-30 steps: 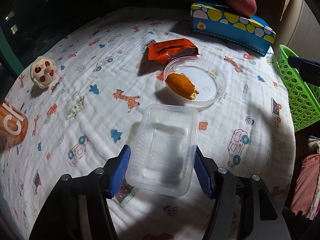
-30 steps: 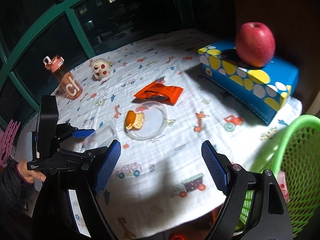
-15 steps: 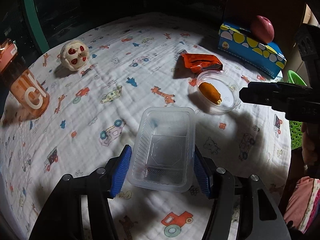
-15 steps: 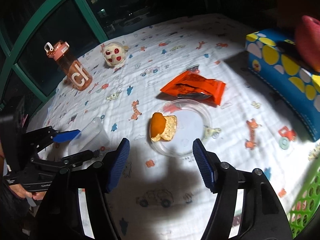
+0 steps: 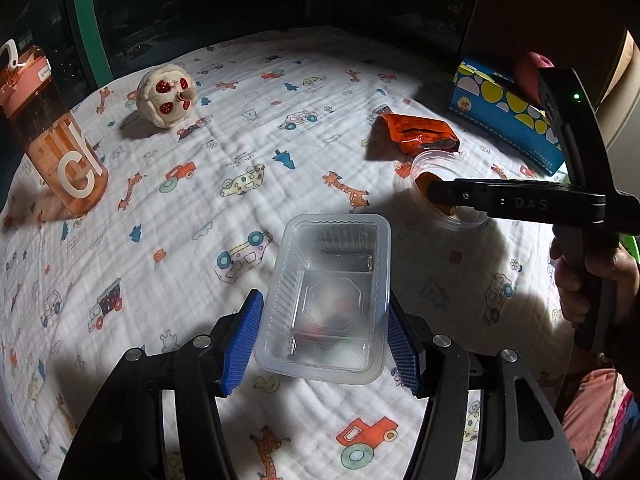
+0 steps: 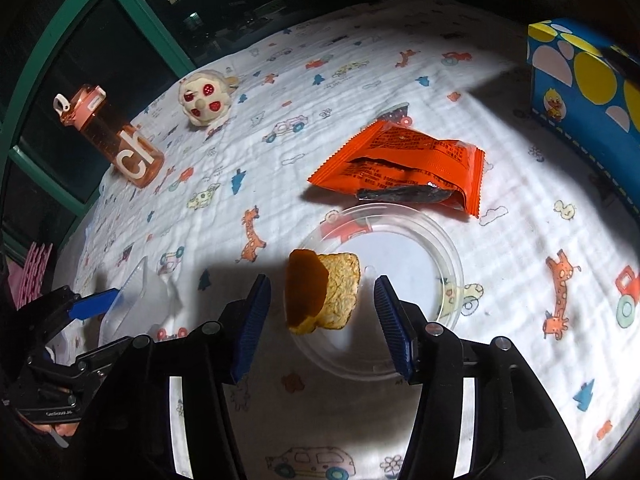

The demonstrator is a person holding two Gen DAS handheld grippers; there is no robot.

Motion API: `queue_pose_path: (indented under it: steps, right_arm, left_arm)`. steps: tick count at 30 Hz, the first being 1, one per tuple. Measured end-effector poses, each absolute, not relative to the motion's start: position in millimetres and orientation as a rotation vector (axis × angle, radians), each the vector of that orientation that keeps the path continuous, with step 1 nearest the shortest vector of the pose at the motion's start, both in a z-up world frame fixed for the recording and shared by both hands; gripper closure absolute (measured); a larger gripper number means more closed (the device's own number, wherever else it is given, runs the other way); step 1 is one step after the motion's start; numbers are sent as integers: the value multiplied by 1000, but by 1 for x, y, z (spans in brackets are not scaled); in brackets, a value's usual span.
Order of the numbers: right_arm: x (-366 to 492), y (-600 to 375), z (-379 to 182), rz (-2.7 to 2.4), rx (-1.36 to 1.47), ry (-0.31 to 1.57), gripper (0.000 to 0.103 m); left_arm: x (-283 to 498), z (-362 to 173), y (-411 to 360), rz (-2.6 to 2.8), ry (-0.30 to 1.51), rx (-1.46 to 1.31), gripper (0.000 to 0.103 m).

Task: Collect trash
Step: 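Grasp the orange peel from the round clear dish with the right tool, then carry the orange peel over the basket and release it while the left tool carries the container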

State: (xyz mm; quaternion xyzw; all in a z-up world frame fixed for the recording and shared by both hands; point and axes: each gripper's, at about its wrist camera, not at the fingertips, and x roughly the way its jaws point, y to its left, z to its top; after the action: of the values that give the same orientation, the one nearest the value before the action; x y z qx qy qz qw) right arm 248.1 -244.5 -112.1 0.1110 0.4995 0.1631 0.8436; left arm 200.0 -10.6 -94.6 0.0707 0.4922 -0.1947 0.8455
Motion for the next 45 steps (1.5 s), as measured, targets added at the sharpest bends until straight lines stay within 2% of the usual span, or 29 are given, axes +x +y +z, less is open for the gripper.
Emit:
queue_pose_path:
  steps: [3,8,13,21,30,45]
  right_arm:
    - [248,-242,-113,339,221,1050,51]
    - [247,-241,-114,340,203,1051,66]
    - [244,-235,-110,323,162,1027,70]
    - [235,-241,-96,319,173,987,72]
    - [200,-269,-57,291,206,905,72]
    - [106,-369,-12,121,247,809,72]
  left_arm:
    - [201,-95,-9,-410,1037,143,45]
    - [201,-95,-8,-405,1040,134,45]
    - [200,-95,-8,-399,1042,132,45]
    - [200,-90,-6,-393,1036,117,45]
    - [193,-74,-22,-423,1013,121,45]
    - [160,-37,-121,-579,948,183,45]
